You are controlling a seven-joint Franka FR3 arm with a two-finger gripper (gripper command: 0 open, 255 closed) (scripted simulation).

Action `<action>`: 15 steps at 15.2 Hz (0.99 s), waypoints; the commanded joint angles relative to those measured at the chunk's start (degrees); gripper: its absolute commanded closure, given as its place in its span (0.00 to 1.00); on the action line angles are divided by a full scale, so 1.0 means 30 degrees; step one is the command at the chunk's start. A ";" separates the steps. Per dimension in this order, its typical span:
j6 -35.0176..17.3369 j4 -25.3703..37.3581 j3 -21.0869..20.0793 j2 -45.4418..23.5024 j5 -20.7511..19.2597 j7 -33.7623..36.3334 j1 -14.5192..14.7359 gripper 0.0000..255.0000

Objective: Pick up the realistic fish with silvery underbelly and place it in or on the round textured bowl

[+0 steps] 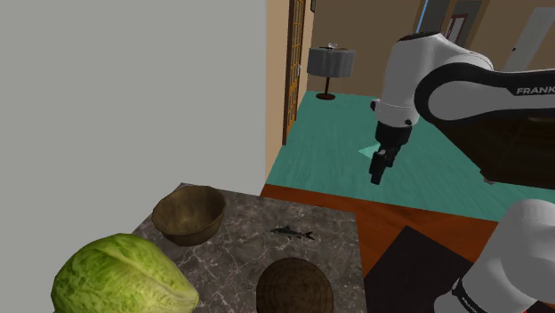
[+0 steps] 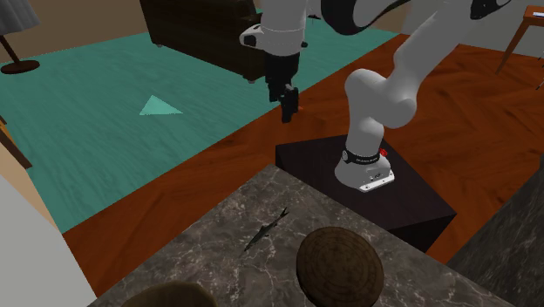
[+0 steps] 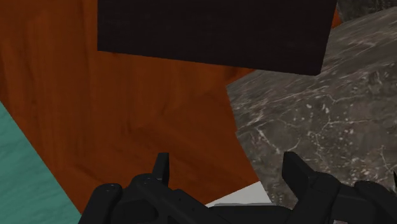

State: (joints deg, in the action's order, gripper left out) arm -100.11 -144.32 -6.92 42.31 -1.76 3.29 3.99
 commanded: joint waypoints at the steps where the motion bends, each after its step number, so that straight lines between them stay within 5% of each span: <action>1: -0.1516 -0.0469 -0.0495 -0.0378 0.0538 0.0217 0.0542 0.00; 15: -1.2015 -0.1632 -0.3880 -0.5086 0.2448 0.0994 0.3389 0.00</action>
State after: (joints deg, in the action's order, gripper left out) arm -134.03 -149.38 -17.69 28.07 5.34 5.94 13.54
